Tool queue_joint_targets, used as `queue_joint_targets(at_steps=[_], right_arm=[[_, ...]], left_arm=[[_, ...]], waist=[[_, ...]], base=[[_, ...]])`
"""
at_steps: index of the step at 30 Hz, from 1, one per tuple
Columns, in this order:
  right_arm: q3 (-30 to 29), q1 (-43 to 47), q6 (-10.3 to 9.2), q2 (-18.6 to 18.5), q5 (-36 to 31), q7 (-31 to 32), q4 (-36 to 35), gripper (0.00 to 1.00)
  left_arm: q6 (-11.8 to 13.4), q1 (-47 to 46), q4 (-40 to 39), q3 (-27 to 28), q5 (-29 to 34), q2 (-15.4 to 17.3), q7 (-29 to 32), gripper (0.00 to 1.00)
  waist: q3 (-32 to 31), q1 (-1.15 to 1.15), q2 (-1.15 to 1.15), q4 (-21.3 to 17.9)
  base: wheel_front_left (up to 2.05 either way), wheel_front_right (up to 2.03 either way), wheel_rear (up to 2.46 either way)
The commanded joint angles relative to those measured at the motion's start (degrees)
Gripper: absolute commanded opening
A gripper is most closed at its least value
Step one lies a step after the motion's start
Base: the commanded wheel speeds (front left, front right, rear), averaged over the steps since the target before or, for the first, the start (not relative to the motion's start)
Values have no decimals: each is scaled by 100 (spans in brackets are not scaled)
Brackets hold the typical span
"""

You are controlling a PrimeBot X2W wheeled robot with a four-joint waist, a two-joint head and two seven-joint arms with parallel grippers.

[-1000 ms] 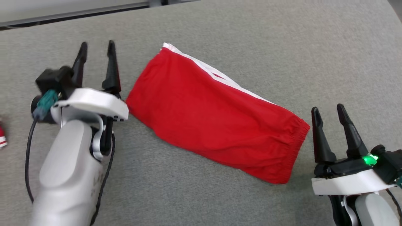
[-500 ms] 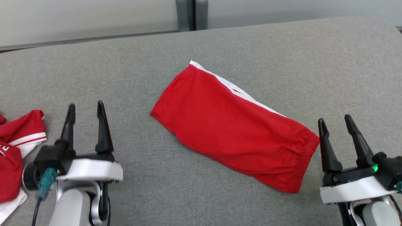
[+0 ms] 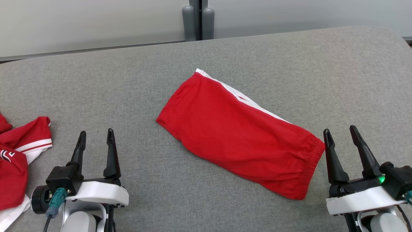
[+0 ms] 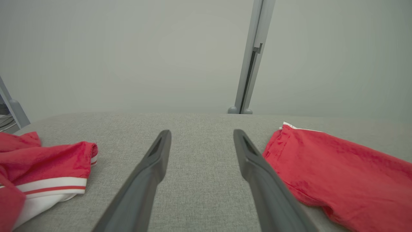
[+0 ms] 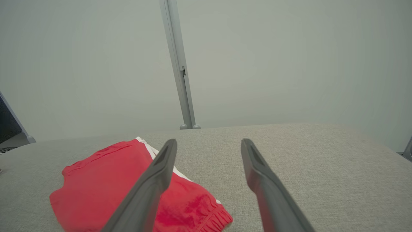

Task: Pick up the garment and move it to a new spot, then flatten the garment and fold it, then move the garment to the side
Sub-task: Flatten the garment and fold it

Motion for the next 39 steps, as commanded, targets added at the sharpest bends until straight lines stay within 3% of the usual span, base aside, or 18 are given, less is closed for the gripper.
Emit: queue_joint_targets(at_steps=[1, 10, 14, 24, 28, 32, 33, 34, 35, 39], right_arm=[[-19, 49, -2, -19, 34, 1, -17, 100], [-16, -12, -2, -43, 28, 1, -30, 100], [-14, -119, -2, -43, 33, 0, -55, 100], [315, -390, -2, 11, 104, -49, 56, 100], [332, -420, -2, 54, 151, -92, 172, 100], [247, -356, -2, 64, 200, -127, 247, 100], [231, -345, -2, 61, 205, -141, 257, 100], [217, -335, -2, 60, 208, -153, 264, 100], [195, -322, -2, 57, 211, -161, 273, 100], [150, -349, -2, 71, 219, -172, 269, 100]], left_arm=[[-28, -57, 13, 15, 45, 31, 0, 100], [-74, -135, 82, 14, 129, 0, -1, 100], [-266, -445, 270, -250, 226, -12, -1, 100], [-809, -2100, 2254, -1055, 148, -21, 901, 100], [-865, -2574, 3045, -1096, 82, 124, 1272, 100], [-646, -2694, 3653, -1154, 163, 182, 1917, 100], [-619, -2696, 3721, -1186, 179, 176, 2032, 69], [-596, -2708, 3755, -1246, 248, 184, 2127, 24], [-576, -2707, 3780, -1280, 256, 180, 2219, 0], [-481, -2723, 3673, -1383, 347, 257, 2352, 0]], waist=[[5, 0, 0, 3], [92, 0, 0, 67], [228, 0, 0, 47], [648, 0, 0, -481], [764, 0, 0, -739], [800, 0, 0, -833], [800, 0, 0, -839], [799, 0, 0, -838], [800, 0, 0, -830], [812, 0, 0, -762]], base=[[0, 0, 0], [0, 0, 0], [0, 0, 0], [0, 0, 0], [0, 0, 0], [0, 0, 0], [0, 0, 0], [0, 0, 0], [0, 0, 0], [0, 0, 0]])
